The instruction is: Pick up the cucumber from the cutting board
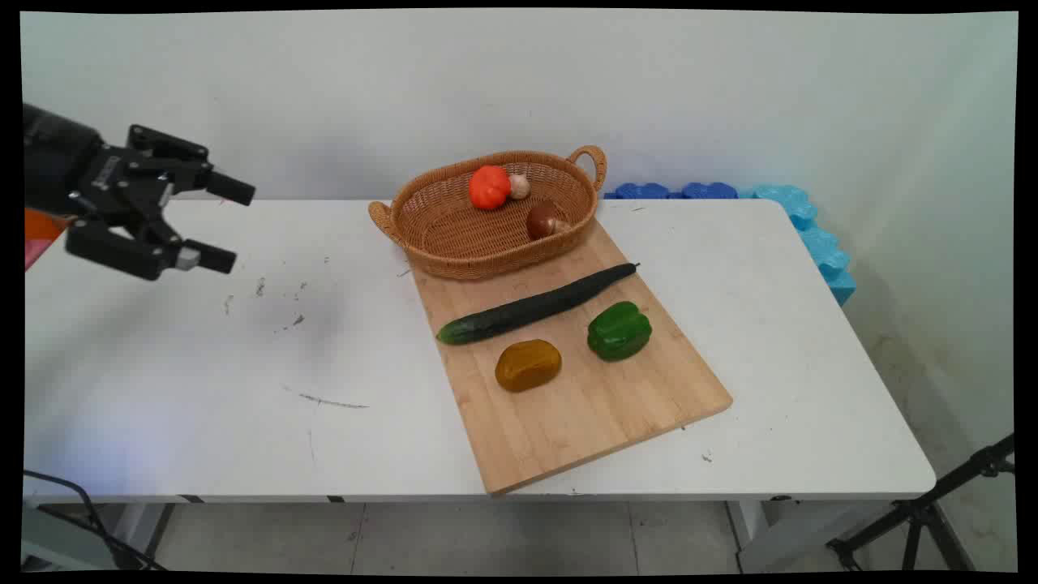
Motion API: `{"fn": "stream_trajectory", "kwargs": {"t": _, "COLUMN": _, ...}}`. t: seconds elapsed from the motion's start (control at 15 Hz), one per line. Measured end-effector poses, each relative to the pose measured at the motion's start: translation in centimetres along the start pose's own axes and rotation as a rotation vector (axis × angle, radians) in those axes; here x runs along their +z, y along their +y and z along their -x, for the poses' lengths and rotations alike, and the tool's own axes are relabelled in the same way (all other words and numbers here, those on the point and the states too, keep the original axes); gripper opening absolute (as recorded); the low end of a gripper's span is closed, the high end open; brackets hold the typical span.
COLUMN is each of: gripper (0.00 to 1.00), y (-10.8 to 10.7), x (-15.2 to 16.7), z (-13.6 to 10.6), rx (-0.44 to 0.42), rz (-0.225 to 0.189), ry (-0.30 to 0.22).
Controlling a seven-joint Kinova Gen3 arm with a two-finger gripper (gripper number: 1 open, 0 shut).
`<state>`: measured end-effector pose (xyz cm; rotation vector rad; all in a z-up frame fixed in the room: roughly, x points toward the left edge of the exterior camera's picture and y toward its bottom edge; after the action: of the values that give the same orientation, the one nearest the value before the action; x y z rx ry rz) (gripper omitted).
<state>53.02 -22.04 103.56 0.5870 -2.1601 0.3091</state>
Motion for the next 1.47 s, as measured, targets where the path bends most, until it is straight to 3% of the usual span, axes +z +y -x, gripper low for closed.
{"fn": "stream_trajectory", "kwargs": {"t": 0.27, "gripper": 1.00, "y": -1.4, "x": 2.3, "z": -2.6, "rx": -0.032, "rz": -0.028, "ry": -0.031}}
{"fn": "stream_trajectory", "kwargs": {"t": 0.73, "gripper": 1.00, "y": -5.2, "x": 11.2, "z": -7.2, "rx": -0.115, "rz": -0.087, "ry": -0.131}}
{"fn": "stream_trajectory", "kwargs": {"t": 1.47, "gripper": 1.00, "y": -7.0, "x": 28.3, "z": -8.9, "rx": -0.266, "rz": -0.145, "ry": -0.311}}
